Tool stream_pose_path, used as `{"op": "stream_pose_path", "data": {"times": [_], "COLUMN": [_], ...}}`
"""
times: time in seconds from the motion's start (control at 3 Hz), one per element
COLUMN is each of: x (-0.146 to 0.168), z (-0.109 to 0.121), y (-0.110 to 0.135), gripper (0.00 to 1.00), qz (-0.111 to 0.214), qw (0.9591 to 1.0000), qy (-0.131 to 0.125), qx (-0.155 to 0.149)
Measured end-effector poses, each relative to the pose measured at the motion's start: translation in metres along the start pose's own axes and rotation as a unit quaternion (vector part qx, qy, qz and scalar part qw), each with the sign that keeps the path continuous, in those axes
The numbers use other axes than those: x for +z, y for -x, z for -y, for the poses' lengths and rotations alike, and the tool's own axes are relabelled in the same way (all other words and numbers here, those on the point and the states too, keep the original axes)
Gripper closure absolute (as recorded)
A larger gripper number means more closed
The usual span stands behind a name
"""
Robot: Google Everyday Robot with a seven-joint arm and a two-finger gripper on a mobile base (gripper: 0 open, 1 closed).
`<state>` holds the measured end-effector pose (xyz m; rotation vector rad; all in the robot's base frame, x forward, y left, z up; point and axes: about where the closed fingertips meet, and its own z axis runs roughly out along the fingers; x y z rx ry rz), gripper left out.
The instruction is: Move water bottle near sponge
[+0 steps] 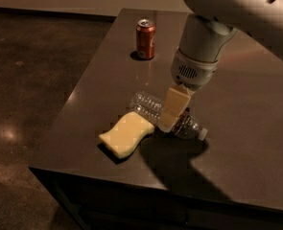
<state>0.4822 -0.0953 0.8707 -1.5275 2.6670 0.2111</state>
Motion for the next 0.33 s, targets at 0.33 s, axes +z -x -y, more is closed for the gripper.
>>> {"op": "stream_pose_path", "data": {"times": [0.33], "x": [0.0000], "z": [0.0000], "y": [0.0000], "gripper": [0.00], "qz": [0.000], "qw": [1.0000], "qy": [0.000], "qx": [0.000]}}
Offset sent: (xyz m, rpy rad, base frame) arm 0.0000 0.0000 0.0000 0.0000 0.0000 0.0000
